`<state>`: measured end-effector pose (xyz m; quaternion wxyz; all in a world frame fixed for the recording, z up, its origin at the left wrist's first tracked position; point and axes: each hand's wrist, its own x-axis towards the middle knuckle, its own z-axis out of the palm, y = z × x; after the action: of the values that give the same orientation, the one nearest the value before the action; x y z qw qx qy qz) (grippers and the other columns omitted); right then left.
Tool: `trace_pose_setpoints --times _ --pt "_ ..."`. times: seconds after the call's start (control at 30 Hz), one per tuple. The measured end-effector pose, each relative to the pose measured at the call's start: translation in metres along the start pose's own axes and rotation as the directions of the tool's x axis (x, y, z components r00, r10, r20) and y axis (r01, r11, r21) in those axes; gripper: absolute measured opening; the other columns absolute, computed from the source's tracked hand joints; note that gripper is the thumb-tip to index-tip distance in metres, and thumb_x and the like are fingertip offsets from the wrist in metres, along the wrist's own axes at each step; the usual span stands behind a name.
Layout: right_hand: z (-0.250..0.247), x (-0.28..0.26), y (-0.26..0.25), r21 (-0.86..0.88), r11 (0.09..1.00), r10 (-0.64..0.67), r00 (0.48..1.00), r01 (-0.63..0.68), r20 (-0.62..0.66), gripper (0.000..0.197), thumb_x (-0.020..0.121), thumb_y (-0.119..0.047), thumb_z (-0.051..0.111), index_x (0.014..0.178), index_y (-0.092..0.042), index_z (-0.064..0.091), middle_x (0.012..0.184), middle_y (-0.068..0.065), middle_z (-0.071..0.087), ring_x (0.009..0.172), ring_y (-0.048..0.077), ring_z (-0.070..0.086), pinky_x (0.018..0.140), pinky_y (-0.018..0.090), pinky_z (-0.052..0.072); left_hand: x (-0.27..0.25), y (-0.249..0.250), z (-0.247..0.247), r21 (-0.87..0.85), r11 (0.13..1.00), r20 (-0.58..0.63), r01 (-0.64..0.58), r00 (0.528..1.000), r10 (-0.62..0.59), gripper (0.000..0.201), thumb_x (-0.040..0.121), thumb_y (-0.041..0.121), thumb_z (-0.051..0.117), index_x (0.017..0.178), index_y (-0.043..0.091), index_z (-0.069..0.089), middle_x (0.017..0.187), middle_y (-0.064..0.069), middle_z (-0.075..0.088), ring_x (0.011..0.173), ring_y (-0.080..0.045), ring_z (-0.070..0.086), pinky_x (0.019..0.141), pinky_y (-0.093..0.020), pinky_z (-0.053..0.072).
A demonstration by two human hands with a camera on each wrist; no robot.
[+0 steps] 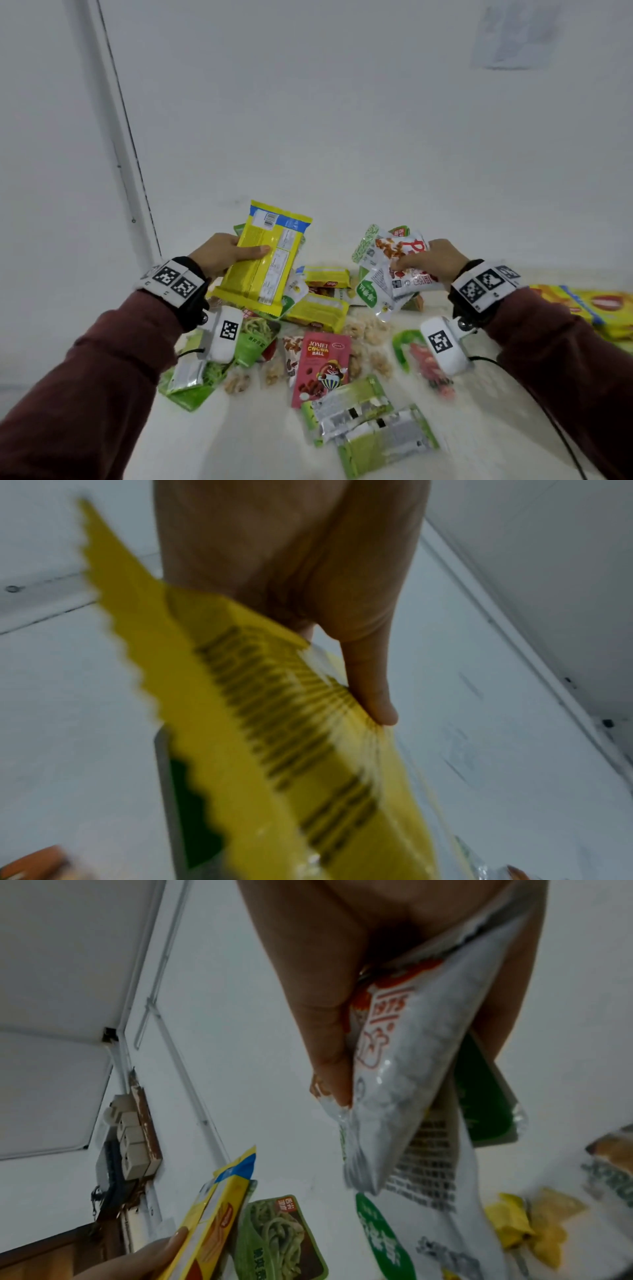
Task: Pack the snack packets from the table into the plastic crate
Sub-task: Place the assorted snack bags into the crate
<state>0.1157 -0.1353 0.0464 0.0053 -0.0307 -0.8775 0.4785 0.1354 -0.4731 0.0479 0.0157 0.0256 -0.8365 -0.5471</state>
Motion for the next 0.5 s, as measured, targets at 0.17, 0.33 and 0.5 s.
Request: trace_pose_setpoints --times 0.17,0.33,0.5 --pt "-0.054 -0.023 0.008 -0.026 1.000 0.000 0.998 -0.002 -0.056 0.035 0.058 -0.018 0.085 0.082 -0.008 0.061 0.078 0.014 0.060 0.074 0.023 0.054 0.069 0.032 0.040 -0.005 0.032 0.024 -0.110 0.988 0.074 -0.107 0.991 0.115 0.014 0.082 0.022 0.065 0.088 0.009 0.066 0.074 0.002 0.073 0.060 -0.008 0.069 0.066 -0.026 0.057" --pt "-0.108 -0.050 0.024 -0.102 0.994 -0.034 0.997 0.026 -0.075 0.028 0.065 -0.015 0.081 0.056 -0.012 0.055 0.048 0.000 0.058 0.048 0.015 0.050 0.052 0.024 0.038 -0.019 0.062 0.080 -0.138 0.979 0.176 -0.148 0.969 0.171 0.012 0.083 0.020 0.065 0.088 0.009 0.067 0.068 0.004 0.073 0.061 -0.009 0.069 0.066 -0.024 0.058" --pt "-0.164 -0.067 0.055 -0.141 0.990 -0.034 0.995 0.020 -0.096 0.040 0.056 -0.019 0.084 0.052 -0.015 0.044 0.057 0.010 0.043 0.058 0.020 0.037 0.059 0.032 0.029 -0.035 0.092 0.151 -0.122 0.979 0.262 -0.164 0.946 0.191 0.011 0.082 0.021 0.067 0.086 0.010 0.068 0.070 0.004 0.073 0.067 -0.013 0.068 0.080 -0.033 0.055"
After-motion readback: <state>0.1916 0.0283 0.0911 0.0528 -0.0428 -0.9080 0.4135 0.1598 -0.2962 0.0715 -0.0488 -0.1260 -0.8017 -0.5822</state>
